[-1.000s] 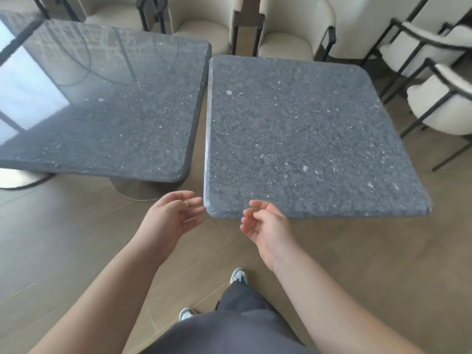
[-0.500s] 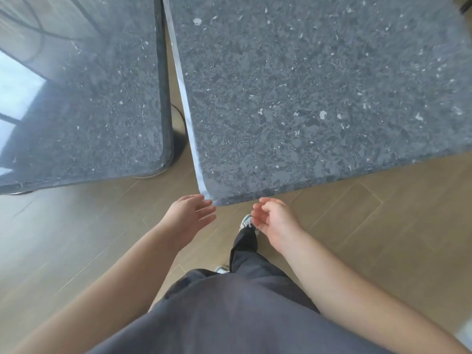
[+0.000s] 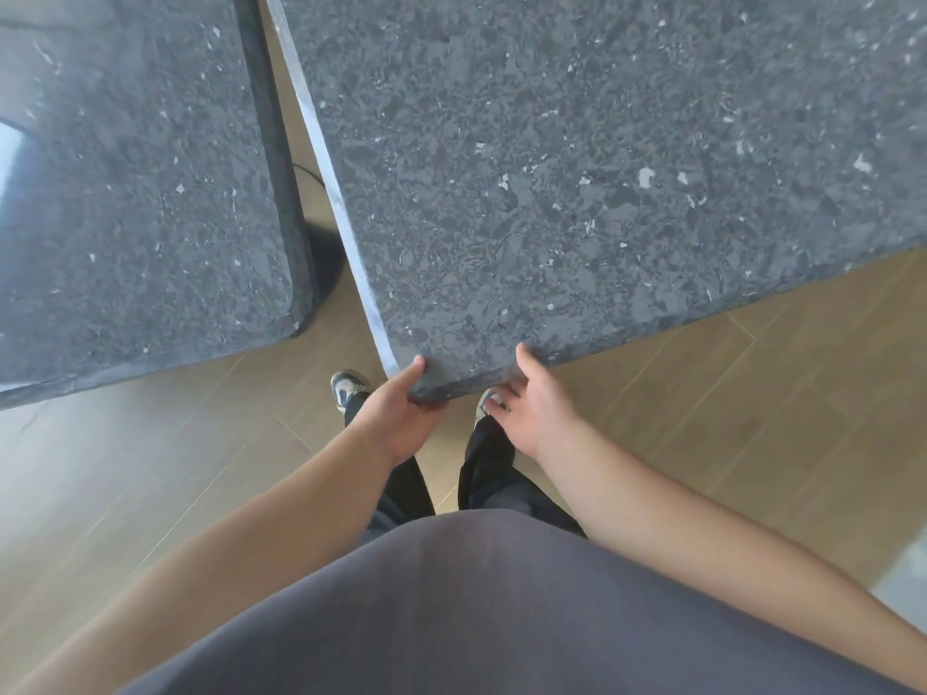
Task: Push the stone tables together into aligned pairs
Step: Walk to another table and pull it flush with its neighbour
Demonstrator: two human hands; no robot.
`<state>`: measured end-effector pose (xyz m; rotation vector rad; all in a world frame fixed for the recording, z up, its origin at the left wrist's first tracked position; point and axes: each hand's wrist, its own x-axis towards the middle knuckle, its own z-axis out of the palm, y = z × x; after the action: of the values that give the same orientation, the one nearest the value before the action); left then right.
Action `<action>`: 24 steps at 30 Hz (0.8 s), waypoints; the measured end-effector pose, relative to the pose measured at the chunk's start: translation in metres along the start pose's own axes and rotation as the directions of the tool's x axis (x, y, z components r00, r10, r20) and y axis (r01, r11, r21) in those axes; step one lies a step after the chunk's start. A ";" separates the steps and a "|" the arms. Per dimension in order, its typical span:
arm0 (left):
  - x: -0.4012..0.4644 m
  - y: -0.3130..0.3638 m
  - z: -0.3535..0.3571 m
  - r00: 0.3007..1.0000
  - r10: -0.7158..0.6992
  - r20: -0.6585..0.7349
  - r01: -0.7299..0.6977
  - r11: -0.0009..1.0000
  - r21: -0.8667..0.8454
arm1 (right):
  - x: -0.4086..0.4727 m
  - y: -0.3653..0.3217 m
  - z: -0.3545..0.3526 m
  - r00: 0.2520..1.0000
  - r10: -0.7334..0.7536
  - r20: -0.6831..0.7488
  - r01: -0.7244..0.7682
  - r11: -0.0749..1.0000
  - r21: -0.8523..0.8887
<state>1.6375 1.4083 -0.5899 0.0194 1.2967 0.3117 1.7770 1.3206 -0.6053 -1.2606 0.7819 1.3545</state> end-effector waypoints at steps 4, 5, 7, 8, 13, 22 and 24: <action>0.000 -0.017 0.017 0.999 -0.008 0.046 0.020 0.958 -0.287 | 0.006 -0.003 0.010 0.997 -0.064 -0.030 0.070 0.960 0.272; 0.000 -0.019 0.018 0.999 -0.023 0.049 0.038 0.943 -0.330 | 0.006 -0.004 0.013 0.997 -0.071 -0.019 0.074 0.950 0.302; 0.004 -0.018 0.017 0.998 -0.033 0.056 0.051 0.938 -0.344 | 0.007 -0.003 0.017 0.996 -0.089 -0.008 0.087 0.940 0.331; 0.006 -0.016 0.016 0.998 -0.030 0.055 0.046 0.943 -0.330 | 0.008 -0.002 0.019 0.995 -0.100 -0.020 0.101 0.938 0.333; 0.010 -0.006 0.011 0.993 -0.095 0.066 0.111 0.944 -0.311 | 0.009 0.000 0.029 0.986 -0.147 -0.080 0.166 0.912 0.375; 0.013 0.012 -0.002 0.968 -0.242 0.062 0.249 0.944 -0.214 | 0.016 0.000 0.040 0.964 -0.156 -0.216 0.214 0.937 0.277; 0.012 0.018 -0.005 0.963 -0.263 0.052 0.268 0.946 -0.183 | 0.016 0.003 0.044 0.958 -0.163 -0.235 0.230 0.929 0.291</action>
<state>1.6314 1.4280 -0.5996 -0.3089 1.2211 0.2004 1.7654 1.3657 -0.6118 -1.1981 0.9483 0.9018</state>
